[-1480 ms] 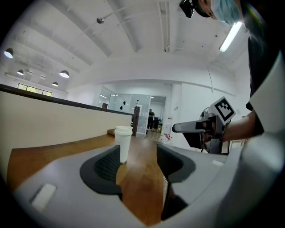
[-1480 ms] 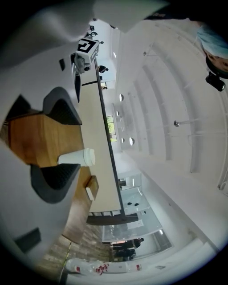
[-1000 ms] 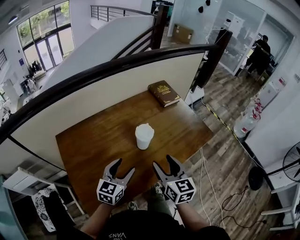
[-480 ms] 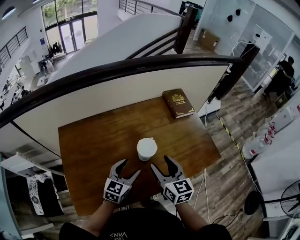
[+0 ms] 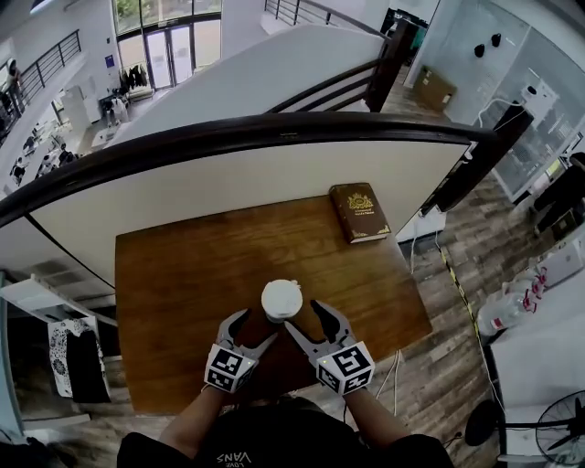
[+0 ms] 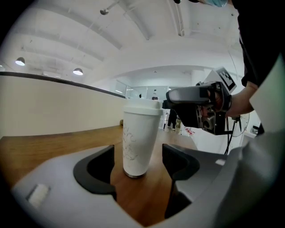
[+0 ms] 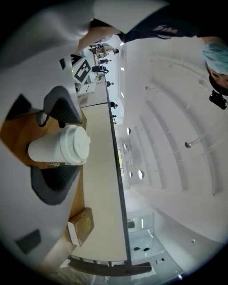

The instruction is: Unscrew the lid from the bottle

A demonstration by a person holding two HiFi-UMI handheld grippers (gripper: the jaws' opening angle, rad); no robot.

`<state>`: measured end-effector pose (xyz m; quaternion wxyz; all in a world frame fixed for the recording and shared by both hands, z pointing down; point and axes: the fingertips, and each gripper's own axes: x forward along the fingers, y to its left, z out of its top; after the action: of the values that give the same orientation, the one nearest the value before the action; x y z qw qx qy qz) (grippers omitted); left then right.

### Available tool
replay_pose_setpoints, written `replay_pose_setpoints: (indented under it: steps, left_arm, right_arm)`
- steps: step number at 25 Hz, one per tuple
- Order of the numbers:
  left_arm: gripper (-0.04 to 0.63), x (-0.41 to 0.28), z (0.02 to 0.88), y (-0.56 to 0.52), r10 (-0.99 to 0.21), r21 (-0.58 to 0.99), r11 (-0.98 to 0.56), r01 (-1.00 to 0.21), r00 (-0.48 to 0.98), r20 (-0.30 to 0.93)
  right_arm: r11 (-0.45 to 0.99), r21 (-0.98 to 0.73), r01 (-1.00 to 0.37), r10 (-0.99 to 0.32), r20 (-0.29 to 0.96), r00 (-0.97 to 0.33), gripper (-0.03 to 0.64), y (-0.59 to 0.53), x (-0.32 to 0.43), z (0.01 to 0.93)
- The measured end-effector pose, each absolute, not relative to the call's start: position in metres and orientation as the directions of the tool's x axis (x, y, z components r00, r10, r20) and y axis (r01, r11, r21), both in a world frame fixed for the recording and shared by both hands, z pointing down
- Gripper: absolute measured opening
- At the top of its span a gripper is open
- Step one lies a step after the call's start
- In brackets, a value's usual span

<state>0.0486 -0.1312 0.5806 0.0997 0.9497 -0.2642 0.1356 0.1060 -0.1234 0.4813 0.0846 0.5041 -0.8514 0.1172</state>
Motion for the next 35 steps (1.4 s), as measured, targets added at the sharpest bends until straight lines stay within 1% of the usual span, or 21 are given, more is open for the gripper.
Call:
replay_pose_setpoints:
  steps: [5,9,19,35]
  left_arm:
    - [0.336,0.061,0.589,-0.135,-0.487,0.118,-0.835,-0.537,0.822,0.295]
    - [0.353,0.067,0.589,-0.148,-0.531,0.103,-0.814,-0.571,0.805,0.263]
    - [0.371,0.089,0.597,-0.151,-0.574,0.109,-0.784,-0.611,0.781,0.246]
    - [0.37,0.101,0.608,-0.164,-0.617,0.088,-0.749,-0.657,0.739,0.268]
  right_arm:
    - [0.55,-0.101,-0.829,-0.789,0.264,-0.555,0.262,-0.128,0.104,0.484]
    - [0.598,-0.09,-0.797,-0.756,0.267,-0.597,0.268,-0.132,0.104,0.486]
    - [0.658,-0.087,-0.748,-0.712,0.251,-0.656,0.272,-0.14,0.104,0.483]
    - [0.683,-0.024,-0.73,-0.698,0.271,-0.663,0.289,-0.148,0.087,0.487]
